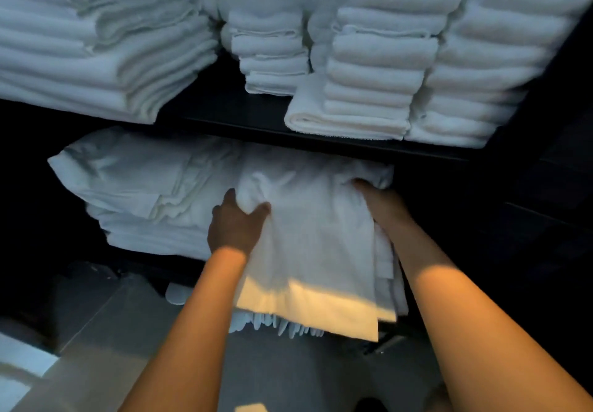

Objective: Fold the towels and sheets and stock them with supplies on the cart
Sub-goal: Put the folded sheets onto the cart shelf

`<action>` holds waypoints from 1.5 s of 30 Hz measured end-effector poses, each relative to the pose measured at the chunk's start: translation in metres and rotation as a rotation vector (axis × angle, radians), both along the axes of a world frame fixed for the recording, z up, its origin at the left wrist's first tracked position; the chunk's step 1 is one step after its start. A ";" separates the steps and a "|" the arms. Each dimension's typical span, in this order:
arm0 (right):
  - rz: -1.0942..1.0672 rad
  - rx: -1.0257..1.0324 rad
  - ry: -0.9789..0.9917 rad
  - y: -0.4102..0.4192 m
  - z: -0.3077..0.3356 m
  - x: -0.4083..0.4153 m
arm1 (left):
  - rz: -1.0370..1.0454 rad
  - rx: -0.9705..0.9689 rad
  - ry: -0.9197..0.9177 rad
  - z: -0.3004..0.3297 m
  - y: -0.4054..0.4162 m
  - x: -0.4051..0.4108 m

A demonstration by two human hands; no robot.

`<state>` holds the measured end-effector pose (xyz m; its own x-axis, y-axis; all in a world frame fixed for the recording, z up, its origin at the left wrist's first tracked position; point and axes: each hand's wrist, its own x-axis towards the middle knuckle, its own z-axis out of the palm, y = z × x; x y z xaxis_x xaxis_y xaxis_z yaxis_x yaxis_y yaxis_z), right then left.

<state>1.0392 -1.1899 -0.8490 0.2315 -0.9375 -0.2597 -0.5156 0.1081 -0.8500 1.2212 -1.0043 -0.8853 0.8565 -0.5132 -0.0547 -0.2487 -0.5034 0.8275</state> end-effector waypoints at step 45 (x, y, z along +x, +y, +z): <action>-0.018 -0.381 0.151 0.099 -0.033 -0.032 | 0.101 -0.194 -0.149 -0.024 0.066 -0.056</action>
<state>1.0076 -1.0909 -0.8819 0.2002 -0.9767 0.0773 -0.6384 -0.1899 -0.7459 1.1657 -0.9384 -0.9094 0.8950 -0.4135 0.1673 -0.3321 -0.3673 0.8688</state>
